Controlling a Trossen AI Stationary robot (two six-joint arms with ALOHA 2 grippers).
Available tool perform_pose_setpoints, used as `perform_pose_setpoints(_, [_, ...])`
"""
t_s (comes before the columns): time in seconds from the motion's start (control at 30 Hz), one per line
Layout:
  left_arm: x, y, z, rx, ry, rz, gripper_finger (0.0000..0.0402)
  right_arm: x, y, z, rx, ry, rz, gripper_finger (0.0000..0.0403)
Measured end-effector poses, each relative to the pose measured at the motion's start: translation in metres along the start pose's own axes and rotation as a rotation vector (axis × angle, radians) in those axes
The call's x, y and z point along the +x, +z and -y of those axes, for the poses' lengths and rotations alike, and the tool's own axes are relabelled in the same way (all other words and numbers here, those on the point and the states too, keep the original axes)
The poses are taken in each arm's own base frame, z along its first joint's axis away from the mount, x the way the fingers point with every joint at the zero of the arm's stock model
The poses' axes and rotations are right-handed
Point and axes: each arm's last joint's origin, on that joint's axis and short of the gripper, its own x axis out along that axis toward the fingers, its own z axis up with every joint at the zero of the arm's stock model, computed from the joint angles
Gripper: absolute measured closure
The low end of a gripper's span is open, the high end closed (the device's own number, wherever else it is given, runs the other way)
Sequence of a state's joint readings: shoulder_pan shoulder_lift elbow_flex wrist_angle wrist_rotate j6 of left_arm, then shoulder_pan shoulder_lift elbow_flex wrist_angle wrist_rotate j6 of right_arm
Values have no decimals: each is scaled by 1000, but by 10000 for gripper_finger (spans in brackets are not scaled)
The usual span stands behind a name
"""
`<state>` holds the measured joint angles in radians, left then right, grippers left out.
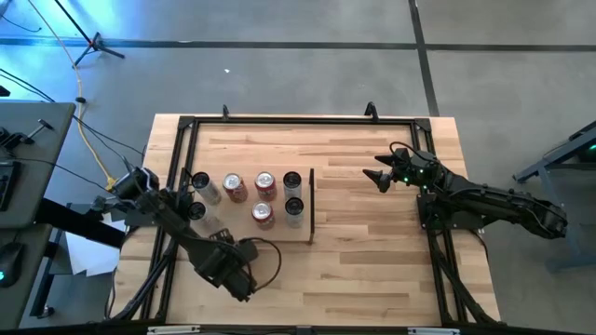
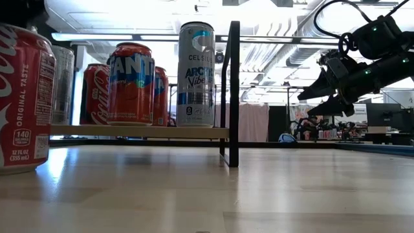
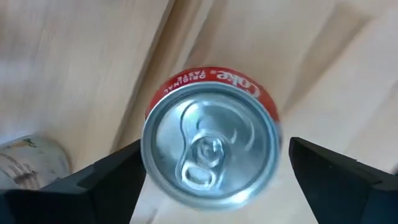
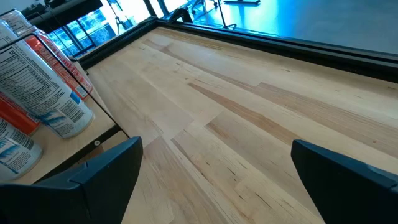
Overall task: Place canned beverage on shelf
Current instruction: Put the right red white can aligned with the other red white soda can on the shelf
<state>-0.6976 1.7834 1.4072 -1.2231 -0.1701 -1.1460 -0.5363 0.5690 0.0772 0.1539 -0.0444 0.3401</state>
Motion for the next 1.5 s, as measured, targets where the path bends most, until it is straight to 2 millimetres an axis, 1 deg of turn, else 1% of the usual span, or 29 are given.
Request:
perform_pose_setpoints(0.1, [-16,-1,5,-46,-32,14,41,0,0,0,0,0,-1,4])
perform_pose_setpoints(0.23, [-48,-12,17,-173,-120,37,41,0,0,0,0,0,-1,4])
perform_pose_setpoints(0.3, [-62,-22,23,-242,-160,38,41,0,0,0,0,0,0,4])
perform_pose_setpoints(0.37, [-71,-35,28,-315,-191,53,41,0,0,0,0,0,0,4])
perform_pose_setpoints(0.47, [-74,-57,41,-419,-236,126,41,0,0,0,0,0,0,4])
perform_pose_setpoints(0.53, [-66,-71,53,-466,-249,200,41,0,0,0,0,0,0,4])
perform_pose_setpoints(0.6, [-53,-83,67,-483,-243,270,41,0,0,0,0,0,0,4])
perform_pose_setpoints(0.7, [-22,-97,86,-490,-184,360,41,0,0,0,0,0,-1,4])
perform_pose_setpoints(0.8, [11,-106,102,-498,-120,425,41,0,0,0,0,0,0,4])
perform_pose_setpoints(0.9, [36,-109,116,-496,-65,447,41,0,0,0,0,0,-1,4])
perform_pose_setpoints(1.0, [56,-107,127,-529,-31,457,41,0,0,0,0,0,0,4])
perform_pose_setpoints(1.07, [68,-104,133,-570,-16,465,41,0,0,0,0,0,0,4])
perform_pose_setpoints(1.2, [85,-96,143,-659,5,499,41,0,0,0,0,0,0,4])
perform_pose_setpoints(1.27, [88,-94,146,-670,36,510,41,0,0,0,0,0,0,4])
perform_pose_setpoints(1.37, [85,-91,147,-655,106,511,41,0,0,0,0,-1,-2,4])
perform_pose_setpoints(1.4, [79,-90,146,-653,126,512,41,0,0,0,0,-1,-3,4])
perform_pose_setpoints(1.5, [50,-82,142,-662,151,518,41,0,-1,0,0,-2,-7,4])
